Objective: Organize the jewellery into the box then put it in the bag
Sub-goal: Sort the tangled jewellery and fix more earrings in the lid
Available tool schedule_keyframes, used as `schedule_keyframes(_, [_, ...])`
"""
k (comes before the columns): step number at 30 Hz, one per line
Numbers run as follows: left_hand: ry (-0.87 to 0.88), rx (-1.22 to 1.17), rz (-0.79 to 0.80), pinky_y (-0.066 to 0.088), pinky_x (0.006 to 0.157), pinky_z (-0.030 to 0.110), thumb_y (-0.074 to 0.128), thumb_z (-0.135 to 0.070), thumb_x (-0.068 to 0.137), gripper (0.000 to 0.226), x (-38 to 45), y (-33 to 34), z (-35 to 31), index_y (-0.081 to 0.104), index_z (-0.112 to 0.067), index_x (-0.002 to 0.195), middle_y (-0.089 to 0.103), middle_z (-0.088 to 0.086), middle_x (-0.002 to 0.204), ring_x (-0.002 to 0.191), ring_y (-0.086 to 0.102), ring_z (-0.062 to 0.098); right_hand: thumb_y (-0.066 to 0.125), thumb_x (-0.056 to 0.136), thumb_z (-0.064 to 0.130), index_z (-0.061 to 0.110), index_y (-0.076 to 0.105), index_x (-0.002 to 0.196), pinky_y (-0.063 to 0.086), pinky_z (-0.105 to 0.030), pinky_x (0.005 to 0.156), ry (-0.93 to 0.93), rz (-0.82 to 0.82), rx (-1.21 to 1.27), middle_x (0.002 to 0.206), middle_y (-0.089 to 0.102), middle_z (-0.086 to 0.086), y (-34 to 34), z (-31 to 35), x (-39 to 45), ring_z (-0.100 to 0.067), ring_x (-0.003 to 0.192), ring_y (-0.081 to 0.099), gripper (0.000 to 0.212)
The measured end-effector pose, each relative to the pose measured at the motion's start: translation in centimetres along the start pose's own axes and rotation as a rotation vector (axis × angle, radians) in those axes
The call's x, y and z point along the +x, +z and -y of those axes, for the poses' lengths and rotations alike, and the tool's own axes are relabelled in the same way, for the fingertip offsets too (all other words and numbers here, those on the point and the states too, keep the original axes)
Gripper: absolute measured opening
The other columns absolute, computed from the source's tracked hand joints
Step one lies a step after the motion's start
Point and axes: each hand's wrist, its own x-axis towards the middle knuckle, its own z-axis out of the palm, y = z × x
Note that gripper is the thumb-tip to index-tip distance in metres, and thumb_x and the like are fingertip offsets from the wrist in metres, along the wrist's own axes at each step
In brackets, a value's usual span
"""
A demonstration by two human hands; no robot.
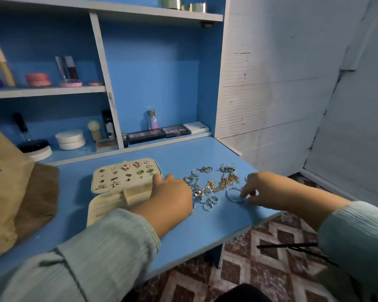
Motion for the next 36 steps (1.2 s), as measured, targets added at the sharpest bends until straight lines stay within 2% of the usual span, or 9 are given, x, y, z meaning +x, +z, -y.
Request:
schedule_keyframes(8, [-0.003, -0.079, -0.026, 0.021, 0.085, 0.037, 0.046, -0.03, 0.088, 0.022, -0.3, 0.2, 0.2, 0.068, -0.024, 0.09, 0.057, -0.008, 0.1, 0.104, 0.041, 0.018, 0.043, 0.091, 0.021, 0.019, 0.064, 0.098, 0.037, -0.021, 0.077, -0.07, -0.142, -0.145, 0.094, 0.048, 0.006, 2.0, 1.0, -0.2, -0.014, 0.101, 0.047, 0.022])
schedule_keyframes(13, [-0.056, -0.304, -0.06, 0.023, 0.084, 0.035, 0.045, -0.025, 0.085, 0.017, -0.7, -1.4, 0.8, 0.061, -0.028, 0.08, 0.068, -0.008, 0.096, 0.098, 0.053, 0.015, 0.041, 0.094, 0.022, 0.02, 0.049, 0.092, 0.034, -0.018, 0.074, -0.08, -0.21, -0.111, 0.094, 0.043, 0.005, 1.3, 1.7, -0.6, -0.012, 0.087, 0.041, 0.009])
schedule_keyframes(16, [-0.099, -0.57, -0.043, 0.036, 0.091, 0.033, 0.051, -0.032, 0.087, 0.017, -0.9, -2.4, 2.1, 0.057, -0.027, 0.072, 0.067, -0.012, 0.089, 0.09, 0.058, 0.012, 0.045, 0.092, 0.019, 0.018, 0.049, 0.086, 0.034, -0.018, 0.067, -0.044, -0.304, 0.063, 0.092, 0.049, 0.004, -0.4, 2.5, -0.6, -0.011, 0.08, 0.045, 0.007])
schedule_keyframes(18, [-0.106, -0.763, -0.061, 0.043, 0.07, 0.024, 0.056, -0.033, 0.087, 0.017, -1.3, -2.8, 3.1, 0.061, -0.028, 0.072, 0.066, -0.013, 0.08, 0.072, 0.056, 0.009, 0.047, 0.092, 0.018, 0.019, 0.05, 0.081, 0.039, -0.02, 0.062, -0.005, -0.345, 0.231, 0.087, 0.052, 0.006, -1.5, 3.5, -0.7, -0.012, 0.074, 0.05, 0.011])
schedule_keyframes(20, [-0.13, -0.911, -0.094, 0.033, 0.048, 0.019, 0.056, -0.032, 0.089, 0.018, -1.7, -3.1, 3.8, 0.065, -0.025, 0.075, 0.061, -0.012, 0.067, 0.052, 0.043, 0.006, 0.047, 0.092, 0.017, 0.02, 0.051, 0.08, 0.043, -0.021, 0.056, 0.017, -0.356, 0.405, 0.08, 0.055, 0.007, -2.4, 4.9, -0.8, -0.012, 0.064, 0.051, 0.014])
schedule_keyframes(25, [-0.235, -1.033, -0.179, 0.021, 0.033, 0.014, 0.054, -0.033, 0.091, 0.025, -2.9, -2.9, 5.2, 0.063, -0.022, 0.07, 0.041, -0.012, 0.038, 0.034, 0.028, 0.006, 0.049, 0.093, 0.02, 0.02, 0.058, 0.081, 0.041, -0.021, 0.051, 0.036, -0.376, 0.76, 0.072, 0.063, 0.006, -3.5, 8.3, -0.7, -0.01, 0.058, 0.049, 0.015])
schedule_keyframes(27, [-0.259, -1.024, -0.213, 0.024, 0.036, 0.016, 0.054, -0.033, 0.09, 0.026, -3.4, -2.7, 5.6, 0.063, -0.023, 0.068, 0.042, -0.012, 0.038, 0.037, 0.03, 0.006, 0.05, 0.092, 0.018, 0.018, 0.061, 0.079, 0.04, -0.025, 0.052, 0.04, -0.373, 0.877, 0.061, 0.06, 0.007, -3.6, 9.4, -0.6, -0.012, 0.055, 0.047, 0.017])
schedule_keyframes(32, [-0.27, -1.128, -0.281, 0.03, 0.056, 0.025, 0.057, -0.033, 0.089, 0.028, -4.8, -2.3, 6.2, 0.064, -0.021, 0.065, 0.067, -0.001, 0.08, 0.066, 0.045, 0.014, 0.051, 0.092, 0.018, 0.011, 0.062, 0.073, 0.04, -0.021, 0.05, 0.07, -0.343, 0.962, 0.052, 0.059, 0.005, -3.2, 11.7, -0.2, -0.011, 0.047, 0.048, 0.022])
schedule_keyframes(36, [-0.312, -1.151, -0.353, 0.039, 0.067, 0.026, 0.058, -0.031, 0.088, 0.025, -5.4, -2.0, 6.4, 0.064, -0.023, 0.065, 0.065, -0.005, 0.077, 0.072, 0.052, 0.015, 0.051, 0.093, 0.014, 0.007, 0.061, 0.072, 0.044, -0.02, 0.052, 0.03, -0.256, 1.095, 0.054, 0.058, -0.001, -2.8, 13.5, -0.2, -0.011, 0.045, 0.048, 0.024])
